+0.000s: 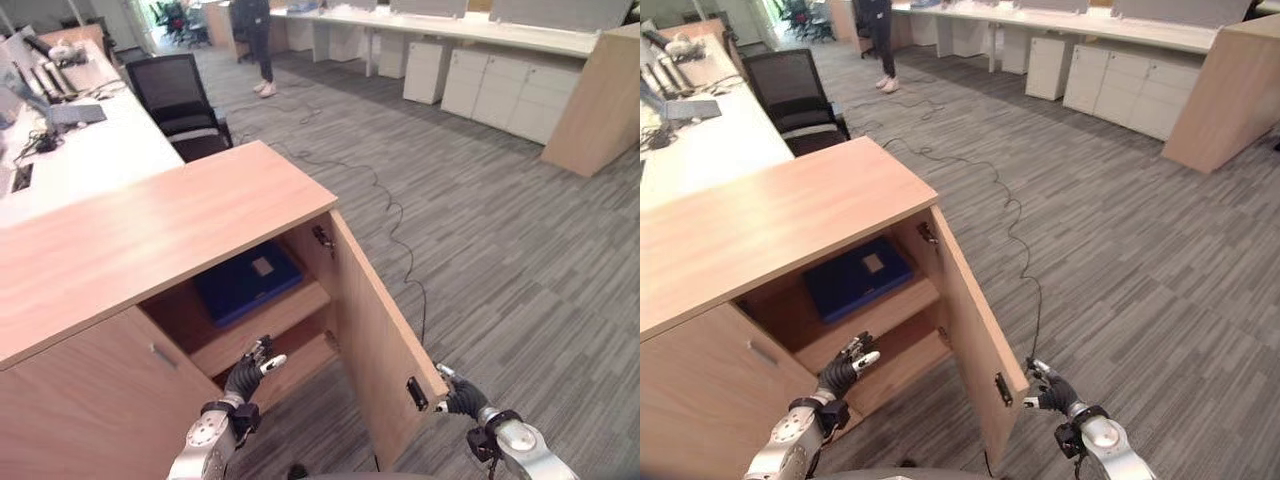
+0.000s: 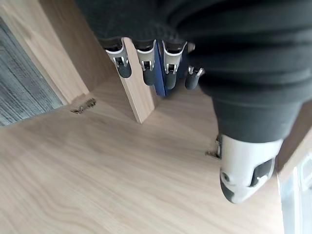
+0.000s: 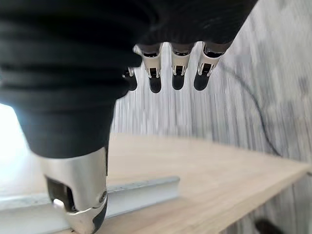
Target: Put the empty folder in the office cabinet
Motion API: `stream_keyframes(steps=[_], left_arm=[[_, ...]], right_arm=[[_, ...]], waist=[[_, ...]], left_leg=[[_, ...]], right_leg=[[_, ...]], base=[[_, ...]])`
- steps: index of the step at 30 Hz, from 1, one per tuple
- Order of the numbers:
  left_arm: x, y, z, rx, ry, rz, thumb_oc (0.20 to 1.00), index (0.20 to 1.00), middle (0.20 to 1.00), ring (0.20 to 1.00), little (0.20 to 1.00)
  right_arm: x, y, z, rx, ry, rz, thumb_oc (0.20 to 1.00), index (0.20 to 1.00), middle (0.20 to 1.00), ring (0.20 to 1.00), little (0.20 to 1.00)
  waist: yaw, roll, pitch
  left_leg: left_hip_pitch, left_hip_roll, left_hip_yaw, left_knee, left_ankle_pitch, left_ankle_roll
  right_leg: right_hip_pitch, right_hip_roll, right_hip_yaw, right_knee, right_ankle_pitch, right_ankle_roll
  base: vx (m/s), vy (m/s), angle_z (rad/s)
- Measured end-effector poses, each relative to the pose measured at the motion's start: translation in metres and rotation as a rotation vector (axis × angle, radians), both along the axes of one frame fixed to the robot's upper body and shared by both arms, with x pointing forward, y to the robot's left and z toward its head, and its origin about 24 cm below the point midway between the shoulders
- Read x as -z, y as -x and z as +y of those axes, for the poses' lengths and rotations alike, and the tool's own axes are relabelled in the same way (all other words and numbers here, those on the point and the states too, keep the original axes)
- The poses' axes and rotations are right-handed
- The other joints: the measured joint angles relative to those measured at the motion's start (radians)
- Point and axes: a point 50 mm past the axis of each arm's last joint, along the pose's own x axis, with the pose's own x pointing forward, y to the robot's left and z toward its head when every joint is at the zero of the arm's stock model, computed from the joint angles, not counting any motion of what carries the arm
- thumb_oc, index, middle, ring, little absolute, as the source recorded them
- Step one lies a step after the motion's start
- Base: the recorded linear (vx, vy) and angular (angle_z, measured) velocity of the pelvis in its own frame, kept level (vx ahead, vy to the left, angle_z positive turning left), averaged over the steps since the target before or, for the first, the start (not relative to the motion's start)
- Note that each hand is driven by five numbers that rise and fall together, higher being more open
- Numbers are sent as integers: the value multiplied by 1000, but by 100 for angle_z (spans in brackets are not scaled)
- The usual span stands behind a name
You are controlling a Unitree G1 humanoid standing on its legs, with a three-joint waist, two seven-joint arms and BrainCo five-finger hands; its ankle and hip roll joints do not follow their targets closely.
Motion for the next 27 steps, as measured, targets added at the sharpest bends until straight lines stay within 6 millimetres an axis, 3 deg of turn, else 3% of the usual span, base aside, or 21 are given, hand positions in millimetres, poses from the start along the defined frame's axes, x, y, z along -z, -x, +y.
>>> stream_keyframes(steps=[1, 2, 3, 4, 5, 7, 10, 11, 12, 13, 16, 19, 20, 22, 23, 24, 26, 27], left_arm=[[0, -1, -2, 1, 3, -2, 1000, 1000, 1000, 1000, 1000], [-3, -7, -5, 5, 8, -18, 1000, 1000, 1000, 1000, 1000], [-6, -12, -7, 8, 11, -33, 1000, 1000, 1000, 1000, 1000], [-11, -20, -8, 12, 11, -56, 1000, 1000, 1000, 1000, 1000], [-18, -30, -7, 21, 5, -91, 1000, 1000, 1000, 1000, 1000], [-21, -32, -8, 27, 6, -104, 1000, 1000, 1000, 1000, 1000], [-19, -26, -7, 27, 11, -98, 1000, 1000, 1000, 1000, 1000], [-20, -25, -7, 34, 7, -98, 1000, 1000, 1000, 1000, 1000], [-21, -26, -2, 27, -7, -102, 1000, 1000, 1000, 1000, 1000], [-23, -27, 6, 8, -20, -104, 1000, 1000, 1000, 1000, 1000], [-26, -28, 21, 17, -82, -103, 1000, 1000, 1000, 1000, 1000], [-24, -28, 18, 36, -95, -95, 1000, 1000, 1000, 1000, 1000], [-20, -19, 24, 27, -113, -73, 1000, 1000, 1000, 1000, 1000], [-19, -18, 30, 18, -129, -63, 1000, 1000, 1000, 1000, 1000], [-21, -18, 33, 15, -138, -66, 1000, 1000, 1000, 1000, 1000], [-21, -19, 34, 16, -142, -68, 1000, 1000, 1000, 1000, 1000], [-21, -18, 35, 15, -147, -63, 1000, 1000, 1000, 1000, 1000], [-20, -17, 36, 15, -150, -58, 1000, 1000, 1000, 1000, 1000]], right_arm=[[0, 1, 3, -18, -5, 1, 1000, 1000, 1000, 1000, 1000], [-2, -1, 6, -40, -5, -9, 1000, 1000, 1000, 1000, 1000], [-3, -4, 10, -52, -11, -18, 1000, 1000, 1000, 1000, 1000], [-4, -7, 18, -69, -29, -27, 1000, 1000, 1000, 1000, 1000], [-5, -13, 29, -91, -48, -42, 1000, 1000, 1000, 1000, 1000], [-9, -17, 38, -95, -81, -68, 1000, 1000, 1000, 1000, 1000], [-8, -13, 37, -73, -85, -66, 1000, 1000, 1000, 1000, 1000], [-8, -15, 30, 7, -75, -78, 1000, 1000, 1000, 1000, 1000], [-7, -19, 34, 61, -98, -87, 1000, 1000, 1000, 1000, 1000], [-7, -21, 34, 95, -99, -89, 1000, 1000, 1000, 1000, 1000], [-9, -35, 43, 123, -129, -119, 1000, 1000, 1000, 1000, 1000], [-14, -48, 31, 219, -132, -151, 1000, 1000, 1000, 1000, 1000], [-18, -55, 34, 216, -147, -171, 1000, 1000, 1000, 1000, 1000], [-20, -65, 41, 226, -167, -184, 1000, 1000, 1000, 1000, 1000], [-23, -69, 47, 216, -190, -200, 1000, 1000, 1000, 1000, 1000], [-24, -71, 50, 226, -209, -210, 1000, 1000, 1000, 1000, 1000], [-21, -70, 41, 287, -208, -204, 1000, 1000, 1000, 1000, 1000], [-20, -69, 35, 323, -205, -204, 1000, 1000, 1000, 1000, 1000]], waist=[[3, -4, 13], [-3, 5, 32], [0, -2, 52], [-10, -40, 77], [-21, -96, 100], [-26, -115, 99], [-36, -96, 83], [-36, -84, 65], [-23, -118, 57], [-16, -146, 42], [30, -166, 31], [34, -116, 34], [59, -111, 34], [61, -112, 46], [72, -112, 50], [80, -109, 56], [76, -123, 56], [54, -127, 56]], left_leg=[[-34, 6, 19, 36, 4, -10], [-89, 28, 77, 101, -2, -16], [-97, 48, 167, 111, -43, -22], [-90, 70, 325, 127, -79, -7], [-92, 113, 556, 215, -61, -22], [-78, 149, 588, 273, -48, -41], [-4, 153, 592, 294, -42, -49], [36, 111, 580, 201, -66, -63], [28, 66, 562, 178, -42, -37], [19, 17, 501, 157, -40, -18], [-2, -18, 459, 160, -46, -1], [-28, -43, 427, 169, -68, 52], [-6, -67, 426, 135, -68, 55], [1, -79, 397, 134, -71, 72], [5, -80, 377, 121, -58, 85], [12, -79, 355, 108, -44, 102], [30, -93, 276, 55, -25, 102], [26, -98, 245, 51, -16, 106]], right_leg=[[-5, 0, -17, 6, 6, -5], [-5, 3, -53, 6, 7, -14], [-2, -9, -85, 6, 17, -30], [1, -51, -129, 3, 22, -37], [11, -108, -183, 0, 16, -44], [28, -138, -218, 5, 10, -26], [78, -151, -280, 3, 2, 39], [94, -151, -306, 14, 7, 68], [86, -184, -301, 30, 18, 72], [93, -220, -277, 37, 1, 68], [101, -250, -278, 79, 1, 73], [45, -325, -298, 295, -5, 92], [19, -369, -249, 402, 16, 118], [-66, -416, -148, 569, 60, 179], [-105, -411, -99, 612, 26, 207], [-124, -365, -43, 601, -32, 217], [-130, -243, 73, 462, -90, 199], [-107, -197, 120, 355, -98, 184]], base=[[-192, 52, 62], [-164, 31, 74], [-87, 21, 90], [-114, 58, 115], [-71, 56, 120], [-21, 60, 96], [99, 147, 78], [54, 169, 102], [21, 234, 150], [-9, 184, 115], [-30, 267, 72], [41, 191, 94], [66, 147, 58], [94, 62, 39], [157, 32, 44], [144, 6, 61], [247, -46, 104], [237, -98, 104]])
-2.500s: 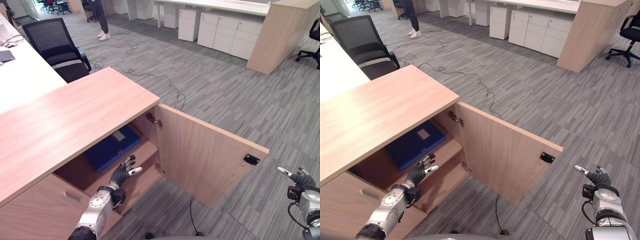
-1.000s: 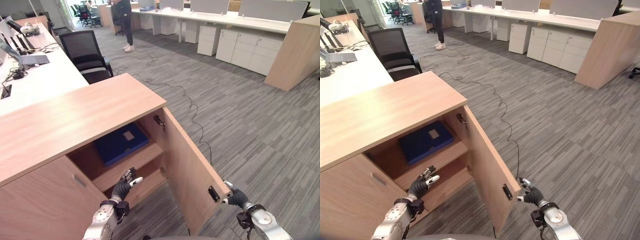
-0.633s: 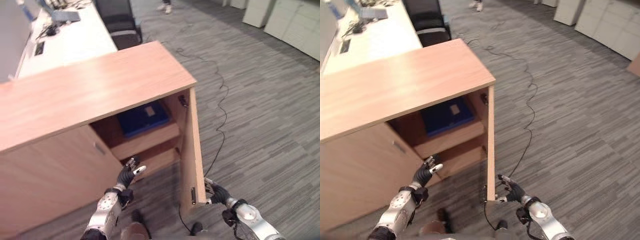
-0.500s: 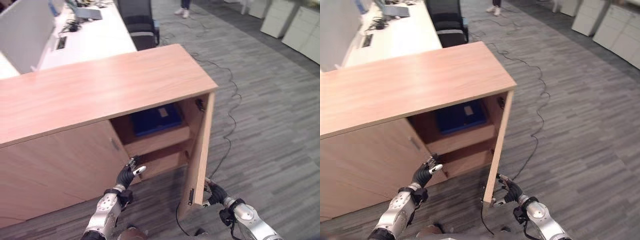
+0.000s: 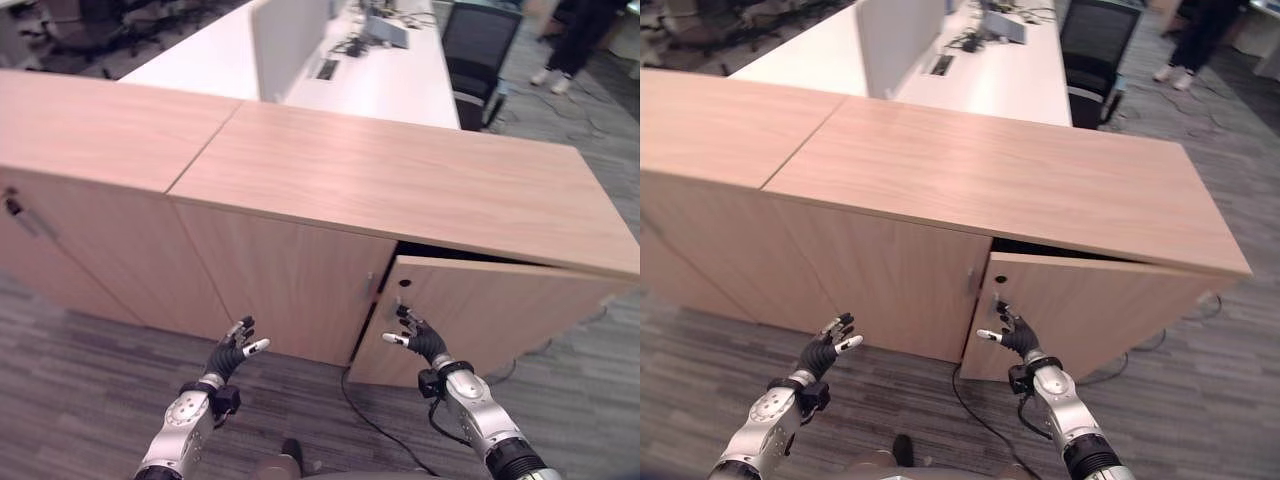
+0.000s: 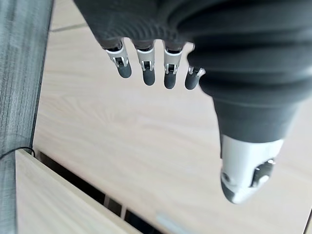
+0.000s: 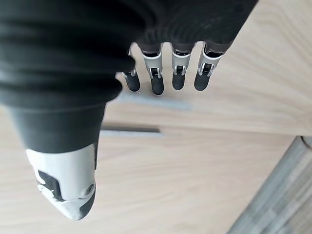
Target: Put the empty folder in the office cabinet
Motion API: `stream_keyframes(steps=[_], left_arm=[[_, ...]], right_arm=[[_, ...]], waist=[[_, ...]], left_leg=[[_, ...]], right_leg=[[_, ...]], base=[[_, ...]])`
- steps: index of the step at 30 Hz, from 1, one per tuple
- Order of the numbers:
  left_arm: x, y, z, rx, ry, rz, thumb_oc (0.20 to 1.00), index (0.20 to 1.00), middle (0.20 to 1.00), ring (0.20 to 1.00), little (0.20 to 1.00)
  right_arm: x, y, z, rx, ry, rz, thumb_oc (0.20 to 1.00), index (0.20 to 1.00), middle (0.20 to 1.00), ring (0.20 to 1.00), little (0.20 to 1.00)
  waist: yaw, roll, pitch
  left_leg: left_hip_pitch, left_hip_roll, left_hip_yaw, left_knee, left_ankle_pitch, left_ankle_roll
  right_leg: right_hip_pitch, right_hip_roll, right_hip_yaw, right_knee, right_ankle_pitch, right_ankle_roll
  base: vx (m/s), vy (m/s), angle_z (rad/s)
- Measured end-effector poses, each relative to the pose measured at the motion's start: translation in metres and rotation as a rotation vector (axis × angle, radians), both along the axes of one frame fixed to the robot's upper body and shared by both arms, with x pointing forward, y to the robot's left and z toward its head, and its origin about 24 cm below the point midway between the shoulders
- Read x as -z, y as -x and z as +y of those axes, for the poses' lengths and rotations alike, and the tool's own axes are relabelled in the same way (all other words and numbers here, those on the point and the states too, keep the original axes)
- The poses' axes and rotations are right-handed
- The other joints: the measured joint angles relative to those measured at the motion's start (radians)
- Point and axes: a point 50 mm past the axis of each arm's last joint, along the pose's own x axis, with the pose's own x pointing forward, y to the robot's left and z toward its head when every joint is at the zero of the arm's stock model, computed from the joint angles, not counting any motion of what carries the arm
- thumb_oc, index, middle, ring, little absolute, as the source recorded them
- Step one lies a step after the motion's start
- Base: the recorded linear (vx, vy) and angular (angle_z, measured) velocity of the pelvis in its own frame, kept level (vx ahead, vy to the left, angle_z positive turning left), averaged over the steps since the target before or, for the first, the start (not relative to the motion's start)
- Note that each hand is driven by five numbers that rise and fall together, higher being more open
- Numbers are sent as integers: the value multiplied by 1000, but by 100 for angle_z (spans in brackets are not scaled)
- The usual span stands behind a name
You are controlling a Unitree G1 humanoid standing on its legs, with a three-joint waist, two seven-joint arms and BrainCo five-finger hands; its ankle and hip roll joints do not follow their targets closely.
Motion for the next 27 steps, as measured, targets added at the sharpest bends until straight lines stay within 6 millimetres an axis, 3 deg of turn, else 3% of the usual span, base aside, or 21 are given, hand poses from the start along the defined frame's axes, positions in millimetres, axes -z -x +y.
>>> stream_keyframes(steps=[1, 2, 4, 6, 7, 8, 11, 19, 23, 26, 27], left_arm=[[0, 0, 0, -1, 0, 0, 1000, 1000, 1000, 1000, 1000], [2, 1, 0, -1, 2, 9, 1000, 1000, 1000, 1000, 1000], [2, -6, -3, 1, 10, 2, 1000, 1000, 1000, 1000, 1000], [1, -3, 1, 10, -5, 7, 1000, 1000, 1000, 1000, 1000], [2, 2, 7, 2, -16, 18, 1000, 1000, 1000, 1000, 1000], [7, 10, 6, 1, -12, 42, 1000, 1000, 1000, 1000, 1000], [4, 12, -4, 37, 17, 25, 1000, 1000, 1000, 1000, 1000], [-3, 8, -8, 76, 30, -8, 1000, 1000, 1000, 1000, 1000], [-2, 10, -13, 104, 40, -4, 1000, 1000, 1000, 1000, 1000], [1, 13, -16, 107, 50, 10, 1000, 1000, 1000, 1000, 1000], [4, 18, -18, 101, 59, 23, 1000, 1000, 1000, 1000, 1000]], right_arm=[[0, 0, -2, 14, -4, -2, 1000, 1000, 1000, 1000, 1000], [0, -2, -15, 76, 1, -1, 1000, 1000, 1000, 1000, 1000], [-1, -3, -34, 141, 40, 3, 1000, 1000, 1000, 1000, 1000], [2, 0, -45, 178, 62, 24, 1000, 1000, 1000, 1000, 1000], [8, 4, -45, 170, 66, 57, 1000, 1000, 1000, 1000, 1000], [20, 13, -42, 151, 67, 116, 1000, 1000, 1000, 1000, 1000], [23, 15, -43, 138, 71, 135, 1000, 1000, 1000, 1000, 1000], [32, 23, -60, 168, 113, 217, 1000, 1000, 1000, 1000, 1000], [35, 21, -79, 227, 138, 287, 1000, 1000, 1000, 1000, 1000], [29, 15, -78, 240, 126, 253, 1000, 1000, 1000, 1000, 1000], [26, 12, -79, 254, 109, 231, 1000, 1000, 1000, 1000, 1000]], waist=[[-7, -1, 1], [-5, 5, 4], [-31, 7, 8], [-19, -22, -2], [-4, -36, -8], [2, -23, -12], [23, 10, -14], [25, 5, -25], [20, 32, -62], [25, 46, -69], [29, 70, -70]], left_leg=[[0, -4, -12, -1, 4, 4], [3, -13, -71, -4, 15, 1], [-14, -15, -134, -13, 20, -5], [5, -35, -142, -49, 40, -22], [13, -41, -151, -49, 42, -32], [26, -25, -169, -47, 38, -48], [22, 11, -172, -49, 36, -67], [21, 16, -188, -50, 30, -77], [3, 23, -171, -49, 26, -83], [-5, 32, -158, -50, 25, -81], [-11, 57, -143, -50, 28, -85]], right_leg=[[4, 11, 2, -35, 0, -8], [-10, 50, 46, -143, 5, -19], [8, 81, 92, -277, 24, -34], [-2, 50, 70, -286, 48, -40], [3, 39, 55, -279, 102, -83], [11, 55, 36, -283, 113, -97], [50, 90, 7, -357, 132, -96], [59, 90, -24, -357, 149, -105], [30, 90, -29, -357, 148, -103], [11, 93, -19, -351, 141, -90], [-11, 112, -20, -266, 134, -101]], base=[[188, -85, 99], [68, -87, 87], [66, -88, 134], [47, -64, 96], [112, -100, 51], [104, -94, 38], [57, -59, 0], [13, -53, 5], [-8, -51, -14], [-2, -14, -30], [3, -9, -18]])
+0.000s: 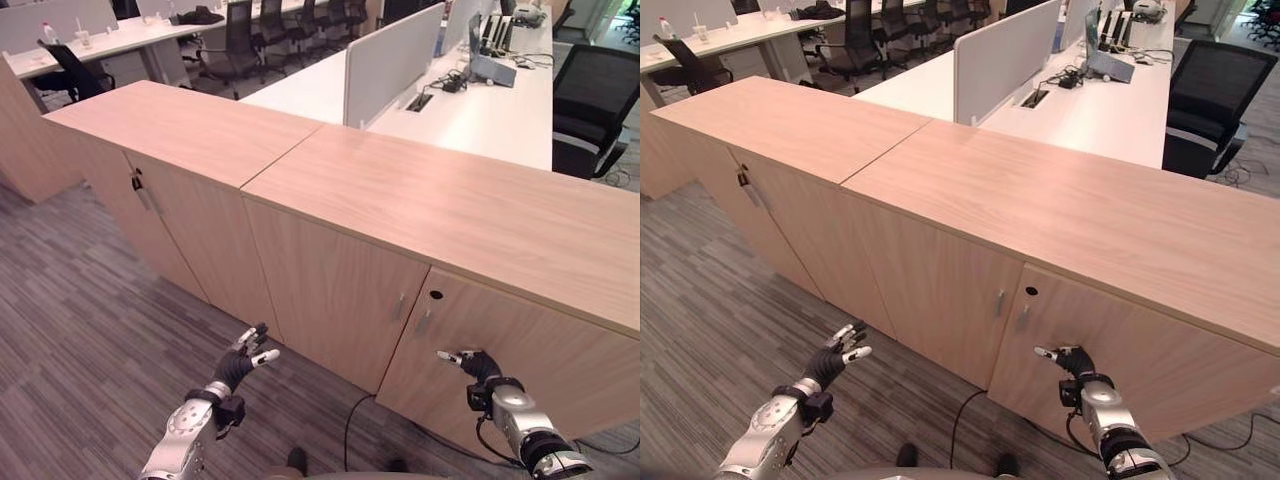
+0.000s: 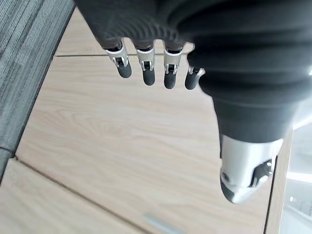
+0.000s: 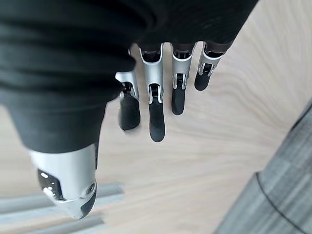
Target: Put the empty folder in the office cabinet
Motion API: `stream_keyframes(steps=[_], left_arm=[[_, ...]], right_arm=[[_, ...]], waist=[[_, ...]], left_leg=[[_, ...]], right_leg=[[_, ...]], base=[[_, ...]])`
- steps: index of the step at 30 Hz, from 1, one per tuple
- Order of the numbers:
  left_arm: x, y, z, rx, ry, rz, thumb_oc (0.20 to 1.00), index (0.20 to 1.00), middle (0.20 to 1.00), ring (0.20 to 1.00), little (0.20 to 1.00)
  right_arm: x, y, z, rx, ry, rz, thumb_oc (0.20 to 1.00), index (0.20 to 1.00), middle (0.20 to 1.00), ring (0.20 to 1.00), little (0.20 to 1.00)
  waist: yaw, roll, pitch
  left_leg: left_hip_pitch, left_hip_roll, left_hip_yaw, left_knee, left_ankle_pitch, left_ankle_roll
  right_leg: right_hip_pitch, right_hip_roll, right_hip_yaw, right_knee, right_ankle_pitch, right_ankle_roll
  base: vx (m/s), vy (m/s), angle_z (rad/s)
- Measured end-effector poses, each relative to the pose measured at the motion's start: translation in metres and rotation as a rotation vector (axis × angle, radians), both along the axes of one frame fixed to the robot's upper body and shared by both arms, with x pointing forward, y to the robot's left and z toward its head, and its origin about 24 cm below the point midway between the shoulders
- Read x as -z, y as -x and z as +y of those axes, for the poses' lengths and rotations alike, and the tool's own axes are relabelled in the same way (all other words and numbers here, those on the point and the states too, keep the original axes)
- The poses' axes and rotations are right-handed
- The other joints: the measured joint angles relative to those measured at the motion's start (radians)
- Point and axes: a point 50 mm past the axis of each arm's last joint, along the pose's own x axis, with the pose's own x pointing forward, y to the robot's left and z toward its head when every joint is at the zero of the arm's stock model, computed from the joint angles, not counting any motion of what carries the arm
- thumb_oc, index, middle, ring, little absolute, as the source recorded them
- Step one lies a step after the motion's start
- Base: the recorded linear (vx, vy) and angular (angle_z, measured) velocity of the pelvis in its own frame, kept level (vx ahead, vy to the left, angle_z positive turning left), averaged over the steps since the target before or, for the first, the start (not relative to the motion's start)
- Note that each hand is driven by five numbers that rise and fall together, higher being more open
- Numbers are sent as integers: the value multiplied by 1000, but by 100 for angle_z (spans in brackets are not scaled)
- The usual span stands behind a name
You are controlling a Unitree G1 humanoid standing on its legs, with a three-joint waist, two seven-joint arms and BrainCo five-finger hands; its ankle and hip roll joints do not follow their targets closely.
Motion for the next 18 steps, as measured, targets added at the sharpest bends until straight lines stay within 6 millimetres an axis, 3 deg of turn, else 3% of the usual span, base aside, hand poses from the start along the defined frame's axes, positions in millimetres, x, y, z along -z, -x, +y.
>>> stream_keyframes(steps=[1, 2, 3, 4, 5, 7, 9, 10, 11, 14, 18], left_arm=[[1, 3, 2, 0, -6, 7, 1000, 1000, 1000, 1000, 1000], [4, 5, 4, -10, -12, 26, 1000, 1000, 1000, 1000, 1000], [8, 8, 6, -21, -18, 50, 1000, 1000, 1000, 1000, 1000], [11, 12, 6, -26, -18, 71, 1000, 1000, 1000, 1000, 1000], [12, 12, 3, -37, -8, 72, 1000, 1000, 1000, 1000, 1000], [11, 8, 3, -85, -3, 54, 1000, 1000, 1000, 1000, 1000], [13, 8, 5, -105, -14, 58, 1000, 1000, 1000, 1000, 1000], [17, 12, 9, -112, -39, 79, 1000, 1000, 1000, 1000, 1000], [20, 14, 9, -112, -49, 96, 1000, 1000, 1000, 1000, 1000], [28, 21, 11, -126, -62, 137, 1000, 1000, 1000, 1000, 1000], [31, 23, 13, -121, -98, 154, 1000, 1000, 1000, 1000, 1000]], right_arm=[[0, 0, 3, 1, -10, -5, 1000, 1000, 1000, 1000, 1000], [4, 6, 8, 9, -32, -12, 1000, 1000, 1000, 1000, 1000], [4, 10, 15, 21, -59, -43, 1000, 1000, 1000, 1000, 1000], [5, 16, 20, 19, -74, -62, 1000, 1000, 1000, 1000, 1000], [9, 27, 19, 31, -76, -50, 1000, 1000, 1000, 1000, 1000], [29, 61, 20, 99, -103, 28, 1000, 1000, 1000, 1000, 1000], [49, 96, 22, 115, -100, 167, 1000, 1000, 1000, 1000, 1000], [58, 118, 22, 121, -95, 245, 1000, 1000, 1000, 1000, 1000], [61, 125, 21, 122, -97, 273, 1000, 1000, 1000, 1000, 1000], [64, 132, 19, 108, -83, 310, 1000, 1000, 1000, 1000, 1000], [61, 121, 21, 89, -95, 284, 1000, 1000, 1000, 1000, 1000]], waist=[[-11, -12, -6], [-19, -49, -15], [-23, -63, -9], [-24, -52, -14], [-36, -15, -27], [-63, -13, -31], [-68, -16, -32], [-94, -21, -28], [-102, -22, -28], [-117, -20, -26], [-121, -25, -24]], left_leg=[[-2, -2, -3, 0, -12, -10], [-5, -18, 2, 12, -26, -25], [-10, -34, 2, 59, -25, -14], [14, -36, 2, 81, -36, -5], [47, -16, -1, 53, -65, -10], [75, -25, 16, 1, -37, -22], [79, -33, 33, 0, -48, -16], [80, -34, 39, 0, -49, -12], [84, -34, 45, 1, -49, -10], [105, -32, 65, 1, -57, -7], [118, -34, 97, 1, -65, -8]], right_leg=[[-12, -3, 1, 84, -53, -7], [-15, -15, 3, 57, -75, -42], [-6, -30, 7, 38, -74, -41], [8, -25, 10, 6, -71, -37], [17, -4, 8, -21, -56, -25], [45, -12, 16, -61, -20, -23], [62, -20, 18, -90, 1, -18], [62, -22, 19, -90, 2, -19], [61, -21, 24, -90, 2, -19], [64, -17, 44, -90, 6, -24], [55, -15, 73, -90, 8, -20]], base=[[4, -4, 3], [1, 3, 16], [11, -4, -8], [13, -9, -28], [17, -16, -22], [0, 0, 0], [-1, 5, -20], [0, 6, -14], [1, 11, -13], [-8, 13, -21], [-15, 16, -21]])
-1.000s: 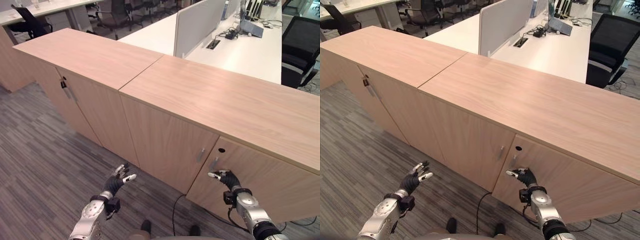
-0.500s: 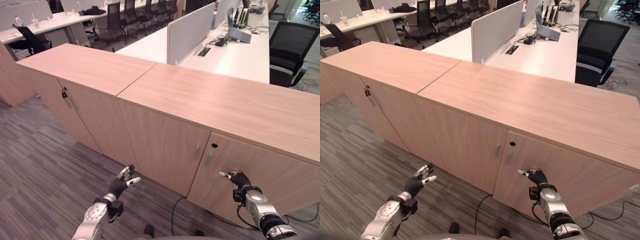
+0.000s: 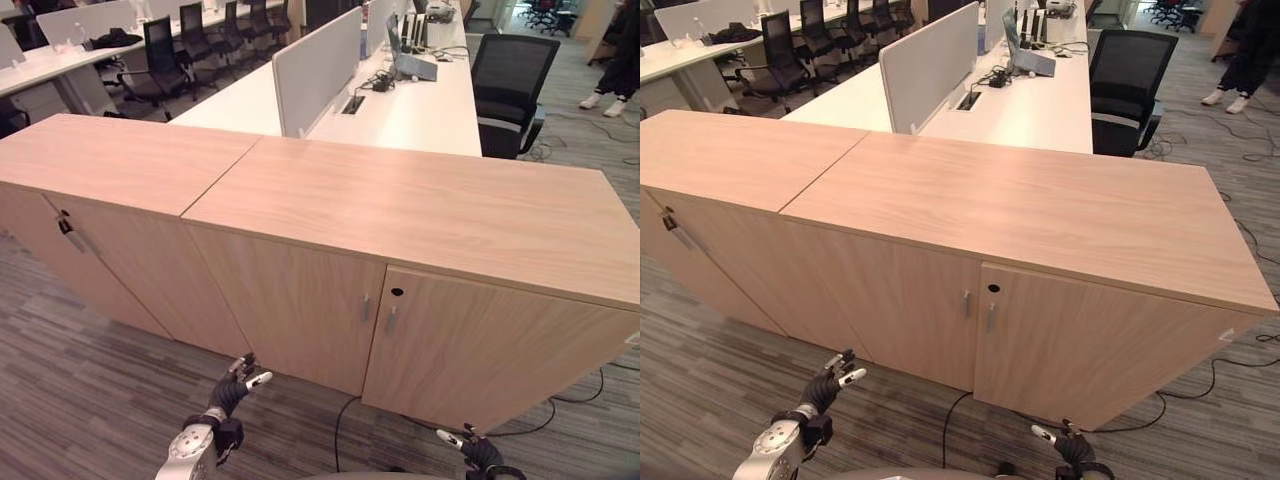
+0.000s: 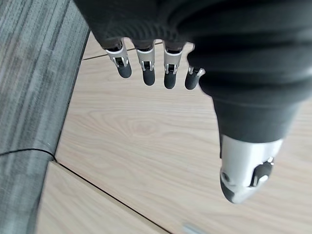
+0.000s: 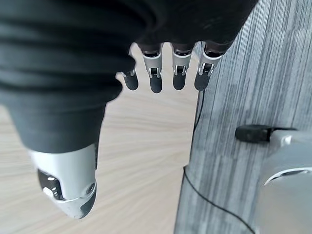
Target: Put the empty folder in the office cabinet
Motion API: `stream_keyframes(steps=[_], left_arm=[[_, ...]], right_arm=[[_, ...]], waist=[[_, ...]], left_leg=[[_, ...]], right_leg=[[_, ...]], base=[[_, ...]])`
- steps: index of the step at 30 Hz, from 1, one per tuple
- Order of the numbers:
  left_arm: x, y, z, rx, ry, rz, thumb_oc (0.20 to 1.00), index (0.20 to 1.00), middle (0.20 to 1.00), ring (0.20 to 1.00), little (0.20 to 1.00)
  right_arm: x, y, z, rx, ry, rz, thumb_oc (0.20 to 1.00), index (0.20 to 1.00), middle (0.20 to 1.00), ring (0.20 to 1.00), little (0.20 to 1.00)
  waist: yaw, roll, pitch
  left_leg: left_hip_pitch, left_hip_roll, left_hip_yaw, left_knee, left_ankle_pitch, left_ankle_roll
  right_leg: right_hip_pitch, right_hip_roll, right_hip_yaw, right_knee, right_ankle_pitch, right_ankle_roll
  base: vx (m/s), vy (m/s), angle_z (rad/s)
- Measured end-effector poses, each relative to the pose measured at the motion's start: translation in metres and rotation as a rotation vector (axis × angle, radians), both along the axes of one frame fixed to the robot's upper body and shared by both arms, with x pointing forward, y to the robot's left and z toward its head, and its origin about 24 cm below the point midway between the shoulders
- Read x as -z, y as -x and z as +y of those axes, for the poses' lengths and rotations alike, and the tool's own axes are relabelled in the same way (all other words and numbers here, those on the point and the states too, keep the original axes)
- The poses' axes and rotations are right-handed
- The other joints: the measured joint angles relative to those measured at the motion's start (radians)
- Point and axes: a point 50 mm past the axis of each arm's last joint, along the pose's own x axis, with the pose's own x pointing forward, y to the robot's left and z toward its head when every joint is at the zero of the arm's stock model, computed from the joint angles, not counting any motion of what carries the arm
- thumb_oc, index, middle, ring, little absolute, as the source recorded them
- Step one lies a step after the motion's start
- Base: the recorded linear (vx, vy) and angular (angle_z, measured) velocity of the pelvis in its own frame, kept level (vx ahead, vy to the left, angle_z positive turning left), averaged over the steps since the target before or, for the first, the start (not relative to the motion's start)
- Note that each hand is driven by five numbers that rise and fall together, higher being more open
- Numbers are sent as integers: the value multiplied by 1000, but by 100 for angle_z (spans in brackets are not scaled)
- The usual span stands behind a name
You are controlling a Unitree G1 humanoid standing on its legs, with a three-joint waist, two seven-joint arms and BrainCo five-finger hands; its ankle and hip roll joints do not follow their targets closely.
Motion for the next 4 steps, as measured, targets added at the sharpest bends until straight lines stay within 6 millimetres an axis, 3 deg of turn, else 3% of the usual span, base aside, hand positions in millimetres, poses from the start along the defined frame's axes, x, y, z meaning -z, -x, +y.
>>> stream_keyframes(steps=[4], left_arm=[[2, 2, 1, -3, -12, 10, 1000, 1000, 1000, 1000, 1000]], right_arm=[[-3, -13, 1, -9, 1, -30, 1000, 1000, 1000, 1000, 1000]], waist=[[2, -4, 2]], left_leg=[[5, 0, 13, 0, -3, 0]], right_leg=[[1, 0, 10, 0, 2, 3]], base=[[1, 11, -10]])
